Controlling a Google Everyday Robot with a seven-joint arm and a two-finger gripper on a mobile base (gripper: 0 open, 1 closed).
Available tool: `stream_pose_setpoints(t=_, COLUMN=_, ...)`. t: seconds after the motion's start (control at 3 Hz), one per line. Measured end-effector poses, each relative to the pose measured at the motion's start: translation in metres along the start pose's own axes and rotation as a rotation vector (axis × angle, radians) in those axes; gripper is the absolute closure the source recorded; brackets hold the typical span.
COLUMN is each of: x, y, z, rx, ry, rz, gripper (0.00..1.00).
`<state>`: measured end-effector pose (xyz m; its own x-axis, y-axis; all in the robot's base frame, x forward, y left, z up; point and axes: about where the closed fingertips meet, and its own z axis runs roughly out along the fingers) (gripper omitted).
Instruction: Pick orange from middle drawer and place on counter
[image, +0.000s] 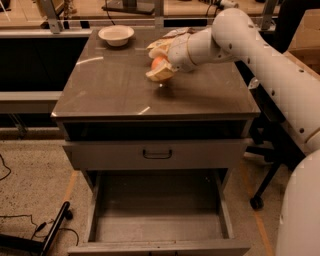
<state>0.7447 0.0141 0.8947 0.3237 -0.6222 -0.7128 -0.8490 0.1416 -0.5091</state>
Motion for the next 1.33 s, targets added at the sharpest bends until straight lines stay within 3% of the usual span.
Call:
stream_pose_setpoints(t=0.33, x=0.0231, y=0.0207, z=0.0109, rx=-0.005, ry=0.014, rz=0.036, gripper=1.0)
stream_pose_setpoints(t=0.67, x=0.0199, y=0.0189, z=0.0088, rx=-0.006, ry=0.015, rz=0.038, gripper=0.83)
stream_pose_setpoints(t=1.33, x=0.0176, y=0.0192, z=0.0106, rx=-0.01, ry=0.013, rz=0.038, gripper=0.36)
